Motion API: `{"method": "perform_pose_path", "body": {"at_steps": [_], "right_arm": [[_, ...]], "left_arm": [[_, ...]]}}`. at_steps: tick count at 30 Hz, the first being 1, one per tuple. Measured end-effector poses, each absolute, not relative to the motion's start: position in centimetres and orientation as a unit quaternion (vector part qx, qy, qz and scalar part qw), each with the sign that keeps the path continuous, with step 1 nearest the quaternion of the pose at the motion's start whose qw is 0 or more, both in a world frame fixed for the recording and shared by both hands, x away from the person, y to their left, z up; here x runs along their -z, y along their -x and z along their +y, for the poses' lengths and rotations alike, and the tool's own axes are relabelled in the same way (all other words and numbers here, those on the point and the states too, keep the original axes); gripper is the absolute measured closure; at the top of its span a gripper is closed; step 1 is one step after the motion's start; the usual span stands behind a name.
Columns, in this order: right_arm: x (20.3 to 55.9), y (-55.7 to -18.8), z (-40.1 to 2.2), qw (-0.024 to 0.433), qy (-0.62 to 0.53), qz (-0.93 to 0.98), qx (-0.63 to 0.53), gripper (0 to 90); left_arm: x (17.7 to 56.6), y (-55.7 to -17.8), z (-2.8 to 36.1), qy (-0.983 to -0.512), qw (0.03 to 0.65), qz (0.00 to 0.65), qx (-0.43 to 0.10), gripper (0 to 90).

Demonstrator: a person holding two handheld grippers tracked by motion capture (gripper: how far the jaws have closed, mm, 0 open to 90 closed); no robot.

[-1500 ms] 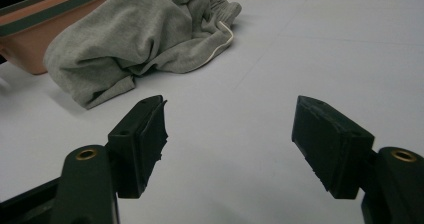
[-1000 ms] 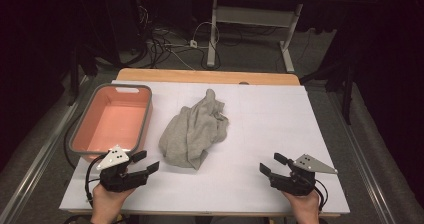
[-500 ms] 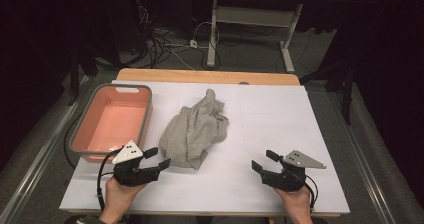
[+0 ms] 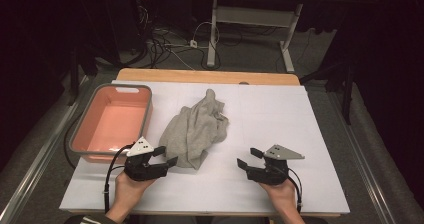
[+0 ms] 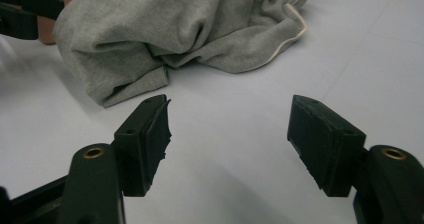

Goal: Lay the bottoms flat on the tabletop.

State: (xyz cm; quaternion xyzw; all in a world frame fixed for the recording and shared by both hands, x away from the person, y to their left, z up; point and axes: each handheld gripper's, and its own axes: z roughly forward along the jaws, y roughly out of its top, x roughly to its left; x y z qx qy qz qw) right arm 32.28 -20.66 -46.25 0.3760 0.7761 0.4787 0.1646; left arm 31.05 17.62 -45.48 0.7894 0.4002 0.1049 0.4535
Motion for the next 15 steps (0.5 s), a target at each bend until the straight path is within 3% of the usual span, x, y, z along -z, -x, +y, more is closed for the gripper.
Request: {"method": "perform_pose_path", "body": {"at_steps": [15], "right_arm": [[46.9,-35.7,-13.0,0.118,-0.338,0.847,-0.393,50.6]], "left_arm": [[46.0,-31.7,17.2,-0.793,0.432,0.415,-0.108,35.9]]}}
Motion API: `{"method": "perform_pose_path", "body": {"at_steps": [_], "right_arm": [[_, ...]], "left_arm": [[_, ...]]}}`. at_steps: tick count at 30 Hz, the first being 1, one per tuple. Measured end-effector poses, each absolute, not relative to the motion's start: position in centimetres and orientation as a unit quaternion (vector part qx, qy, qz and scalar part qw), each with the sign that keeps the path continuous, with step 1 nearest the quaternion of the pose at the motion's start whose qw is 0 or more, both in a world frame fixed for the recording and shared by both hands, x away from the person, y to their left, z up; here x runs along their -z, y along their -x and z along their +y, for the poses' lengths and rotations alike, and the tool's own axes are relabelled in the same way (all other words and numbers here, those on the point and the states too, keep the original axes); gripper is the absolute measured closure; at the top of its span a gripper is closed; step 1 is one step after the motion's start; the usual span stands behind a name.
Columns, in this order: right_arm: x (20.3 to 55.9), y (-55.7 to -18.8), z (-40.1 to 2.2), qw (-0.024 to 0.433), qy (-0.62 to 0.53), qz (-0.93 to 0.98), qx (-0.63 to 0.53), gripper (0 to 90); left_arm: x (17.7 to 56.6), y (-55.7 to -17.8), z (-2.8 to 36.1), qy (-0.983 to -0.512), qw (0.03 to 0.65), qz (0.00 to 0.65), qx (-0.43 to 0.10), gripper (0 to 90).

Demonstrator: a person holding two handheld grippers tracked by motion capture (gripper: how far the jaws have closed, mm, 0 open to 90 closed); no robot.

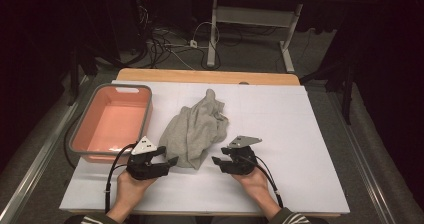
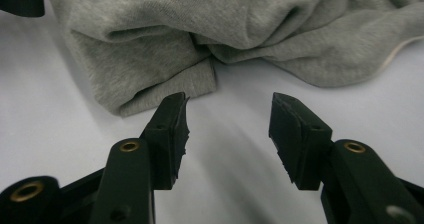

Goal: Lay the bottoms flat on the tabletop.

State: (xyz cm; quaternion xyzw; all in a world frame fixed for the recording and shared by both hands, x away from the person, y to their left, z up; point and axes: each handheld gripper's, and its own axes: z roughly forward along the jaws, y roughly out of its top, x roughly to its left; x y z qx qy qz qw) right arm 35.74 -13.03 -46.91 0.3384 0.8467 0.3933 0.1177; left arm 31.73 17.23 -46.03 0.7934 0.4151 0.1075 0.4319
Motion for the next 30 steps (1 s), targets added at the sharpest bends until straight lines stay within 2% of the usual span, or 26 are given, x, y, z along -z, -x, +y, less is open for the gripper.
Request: {"method": "perform_pose_path", "body": {"at_steps": [9,14,18,19,24,30], "right_arm": [[47.2,-37.8,-10.4,0.086,-0.341,0.865,-0.359,54.5],[46.9,-38.0,-9.3,0.083,-0.327,0.873,-0.352,57.4],[47.0,-37.9,-8.4,0.080,-0.313,0.886,-0.332,63.6],[47.0,-37.8,-8.2,0.090,-0.303,0.890,-0.330,66.2],[46.8,-37.6,-8.2,0.085,-0.286,0.898,-0.324,80.3],[46.5,-36.6,-8.3,0.083,-0.262,0.907,-0.318,83.1]], "left_arm": [[46.1,-31.9,17.2,-0.794,0.422,0.424,-0.108,37.1],[46.3,-32.1,17.2,-0.799,0.408,0.428,-0.107,37.1],[46.4,-32.2,17.2,-0.801,0.401,0.432,-0.106,37.2],[46.4,-32.2,17.1,-0.802,0.400,0.432,-0.106,37.2],[46.5,-32.3,17.1,-0.803,0.397,0.432,-0.100,37.3],[46.4,-32.1,17.1,-0.804,0.405,0.425,-0.091,42.7]]}}
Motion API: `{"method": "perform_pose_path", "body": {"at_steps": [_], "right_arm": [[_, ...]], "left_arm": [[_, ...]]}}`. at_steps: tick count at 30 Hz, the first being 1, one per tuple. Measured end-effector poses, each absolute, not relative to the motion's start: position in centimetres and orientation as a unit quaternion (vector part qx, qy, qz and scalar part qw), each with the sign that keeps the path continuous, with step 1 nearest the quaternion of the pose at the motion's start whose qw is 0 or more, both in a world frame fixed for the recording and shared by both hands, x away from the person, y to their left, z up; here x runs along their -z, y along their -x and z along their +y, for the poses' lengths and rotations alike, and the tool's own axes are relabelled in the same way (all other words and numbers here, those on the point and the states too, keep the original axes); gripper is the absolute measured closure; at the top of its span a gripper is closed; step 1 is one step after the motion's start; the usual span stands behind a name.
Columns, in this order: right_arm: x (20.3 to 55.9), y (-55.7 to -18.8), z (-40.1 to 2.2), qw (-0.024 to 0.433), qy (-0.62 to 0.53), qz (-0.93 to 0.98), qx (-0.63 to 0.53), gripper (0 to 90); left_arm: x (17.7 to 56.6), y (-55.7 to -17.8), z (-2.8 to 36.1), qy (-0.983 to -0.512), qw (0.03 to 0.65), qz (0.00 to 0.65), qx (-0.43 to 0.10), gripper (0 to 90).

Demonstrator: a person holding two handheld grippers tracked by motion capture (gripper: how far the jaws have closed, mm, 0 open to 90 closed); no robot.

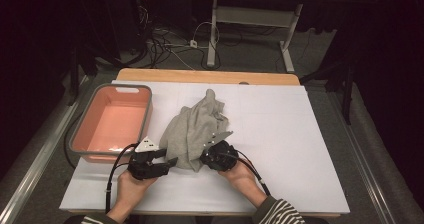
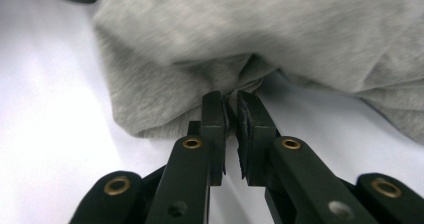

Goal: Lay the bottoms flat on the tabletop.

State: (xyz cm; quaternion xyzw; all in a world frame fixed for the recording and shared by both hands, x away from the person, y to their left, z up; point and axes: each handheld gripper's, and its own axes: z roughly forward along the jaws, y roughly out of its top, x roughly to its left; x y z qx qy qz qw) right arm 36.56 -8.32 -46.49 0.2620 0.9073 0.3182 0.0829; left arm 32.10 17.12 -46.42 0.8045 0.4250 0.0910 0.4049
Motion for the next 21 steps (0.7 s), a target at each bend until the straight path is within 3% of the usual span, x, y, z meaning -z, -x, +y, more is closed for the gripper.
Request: {"method": "perform_pose_path", "body": {"at_steps": [17,21], "right_arm": [[45.7,-31.5,-12.4,0.087,-0.255,0.903,-0.336,82.7],[46.0,-32.0,-12.9,0.088,-0.263,0.900,-0.336,75.0]], "left_arm": [[46.3,-31.9,16.6,-0.818,0.401,0.405,-0.068,67.0],[46.3,-31.8,16.5,-0.821,0.398,0.405,-0.066,69.3]]}}
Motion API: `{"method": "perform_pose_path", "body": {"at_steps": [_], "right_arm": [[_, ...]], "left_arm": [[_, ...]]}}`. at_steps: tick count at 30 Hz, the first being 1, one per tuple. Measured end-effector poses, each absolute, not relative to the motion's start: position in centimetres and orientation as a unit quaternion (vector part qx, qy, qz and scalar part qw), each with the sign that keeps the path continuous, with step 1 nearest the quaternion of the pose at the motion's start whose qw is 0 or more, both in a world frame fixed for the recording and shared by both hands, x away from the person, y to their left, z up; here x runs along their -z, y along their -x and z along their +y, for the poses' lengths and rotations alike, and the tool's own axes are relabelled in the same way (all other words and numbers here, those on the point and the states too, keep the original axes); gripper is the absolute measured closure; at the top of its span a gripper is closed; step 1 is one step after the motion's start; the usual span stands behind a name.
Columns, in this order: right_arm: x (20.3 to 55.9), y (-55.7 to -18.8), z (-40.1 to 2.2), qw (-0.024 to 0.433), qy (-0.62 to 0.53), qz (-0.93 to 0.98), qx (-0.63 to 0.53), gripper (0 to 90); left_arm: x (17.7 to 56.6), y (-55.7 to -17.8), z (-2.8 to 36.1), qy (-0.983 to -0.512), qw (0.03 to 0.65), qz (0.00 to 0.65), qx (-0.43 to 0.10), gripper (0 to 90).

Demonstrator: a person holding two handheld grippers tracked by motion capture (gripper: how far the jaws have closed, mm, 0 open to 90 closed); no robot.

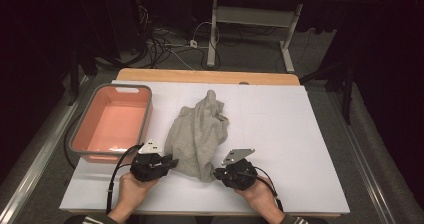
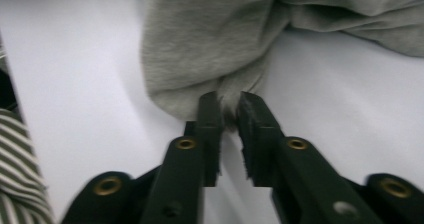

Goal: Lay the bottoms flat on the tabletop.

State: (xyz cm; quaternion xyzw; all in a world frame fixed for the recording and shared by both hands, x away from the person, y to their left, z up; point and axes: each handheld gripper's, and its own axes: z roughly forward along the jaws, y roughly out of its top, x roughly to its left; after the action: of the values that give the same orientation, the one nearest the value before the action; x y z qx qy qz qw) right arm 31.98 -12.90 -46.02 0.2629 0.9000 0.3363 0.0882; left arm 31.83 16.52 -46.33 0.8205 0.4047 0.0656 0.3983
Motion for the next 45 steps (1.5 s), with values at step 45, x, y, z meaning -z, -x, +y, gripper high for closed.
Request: {"method": "perform_pose_path", "body": {"at_steps": [45], "right_arm": [[45.6,-42.0,-13.0,0.121,-0.371,0.864,-0.318,89.1]], "left_arm": [[47.5,-32.9,14.3,-0.829,0.367,0.416,-0.081,40.3]]}}
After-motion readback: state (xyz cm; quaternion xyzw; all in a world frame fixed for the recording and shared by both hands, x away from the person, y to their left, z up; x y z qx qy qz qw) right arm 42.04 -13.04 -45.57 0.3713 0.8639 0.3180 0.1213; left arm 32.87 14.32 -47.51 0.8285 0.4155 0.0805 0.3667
